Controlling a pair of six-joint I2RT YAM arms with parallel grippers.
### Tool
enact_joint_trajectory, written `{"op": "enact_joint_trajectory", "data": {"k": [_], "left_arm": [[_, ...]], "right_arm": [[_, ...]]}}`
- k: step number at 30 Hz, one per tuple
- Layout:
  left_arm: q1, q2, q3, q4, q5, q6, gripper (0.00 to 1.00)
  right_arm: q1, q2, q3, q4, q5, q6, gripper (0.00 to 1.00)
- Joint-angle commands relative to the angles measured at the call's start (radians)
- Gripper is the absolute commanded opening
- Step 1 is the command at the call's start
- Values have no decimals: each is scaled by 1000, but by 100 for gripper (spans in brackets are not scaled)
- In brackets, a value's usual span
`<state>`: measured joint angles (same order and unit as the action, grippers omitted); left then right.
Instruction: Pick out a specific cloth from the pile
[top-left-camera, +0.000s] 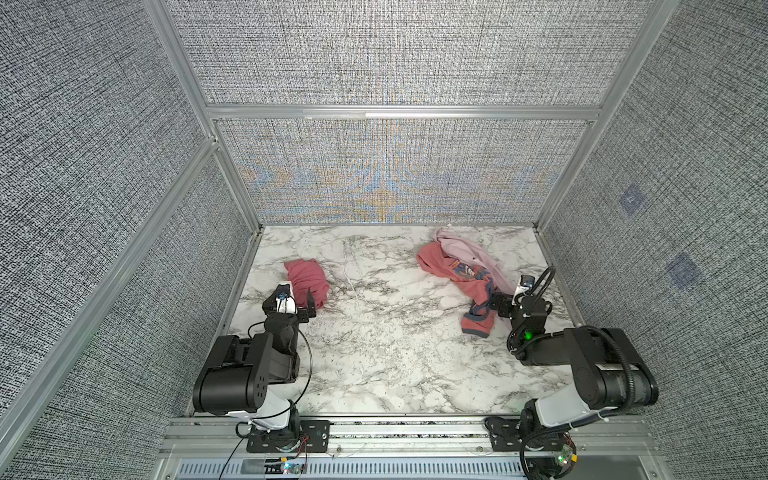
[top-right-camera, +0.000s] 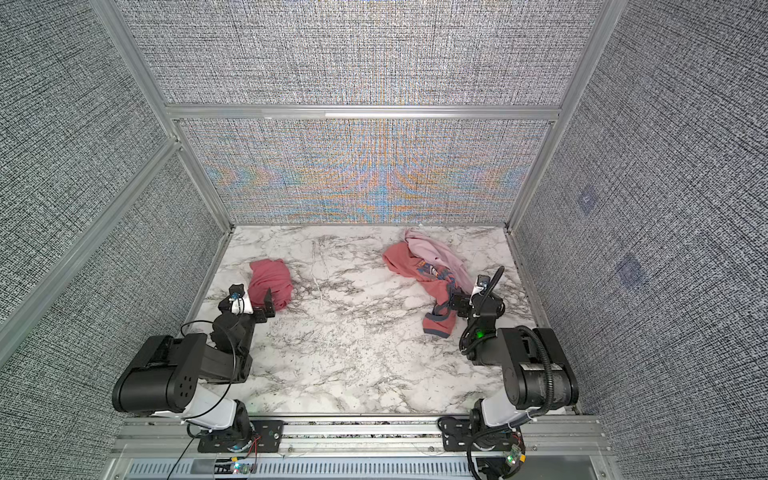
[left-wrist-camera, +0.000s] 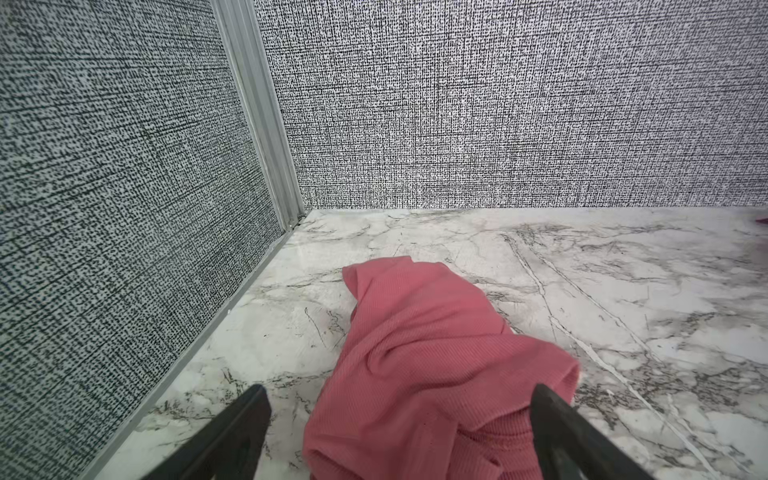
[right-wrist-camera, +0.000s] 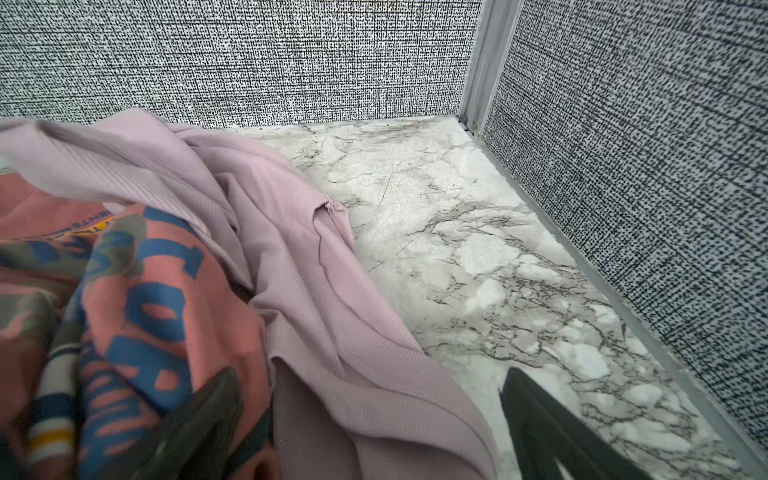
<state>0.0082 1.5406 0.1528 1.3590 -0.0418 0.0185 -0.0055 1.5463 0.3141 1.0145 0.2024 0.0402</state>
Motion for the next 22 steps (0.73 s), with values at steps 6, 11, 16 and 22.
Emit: {"op": "enact_joint_trajectory", "data": {"k": [6,11,16,22], "left_arm": [[0,0,1,32,13,0,99],[0,0,0,31,12,0,99],[-1,0,1,32,13,1,99],[2,6,14,10,26,3,99]], "right_arm": [[1,0,2,25,-4,0,99],[1,-1,1,24,-4,0,99],[1,-1,1,24,-5,0,99],[1,0,2,24,-4,0,99]]}}
